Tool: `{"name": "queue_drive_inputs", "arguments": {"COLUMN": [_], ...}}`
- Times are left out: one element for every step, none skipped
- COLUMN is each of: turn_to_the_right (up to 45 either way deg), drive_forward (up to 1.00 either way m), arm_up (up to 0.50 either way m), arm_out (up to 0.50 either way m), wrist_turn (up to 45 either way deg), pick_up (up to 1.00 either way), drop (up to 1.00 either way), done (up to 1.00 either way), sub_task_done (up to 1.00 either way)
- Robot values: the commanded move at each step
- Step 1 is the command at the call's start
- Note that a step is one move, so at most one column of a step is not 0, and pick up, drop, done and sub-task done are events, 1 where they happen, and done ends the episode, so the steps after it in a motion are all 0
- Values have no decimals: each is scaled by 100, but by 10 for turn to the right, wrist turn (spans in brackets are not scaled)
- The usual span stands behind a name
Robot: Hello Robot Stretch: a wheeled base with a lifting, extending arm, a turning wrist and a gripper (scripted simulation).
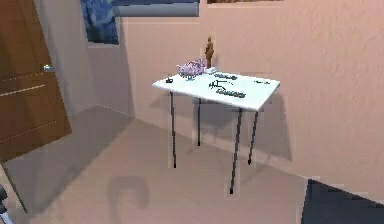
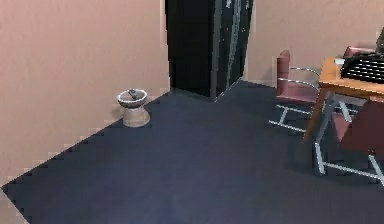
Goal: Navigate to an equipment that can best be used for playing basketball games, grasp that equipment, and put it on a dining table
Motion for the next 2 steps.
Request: {"name": "queue_drive_inputs", "arguments": {"turn_to_the_right": [-30,0], "drive_forward": [0,45], "arm_up": [0,0], "arm_out": [0,0], "wrist_turn": [0,0], "pick_up": [0,0], "drop": [0,0], "done": [0,0], "sub_task_done": [0,0]}}
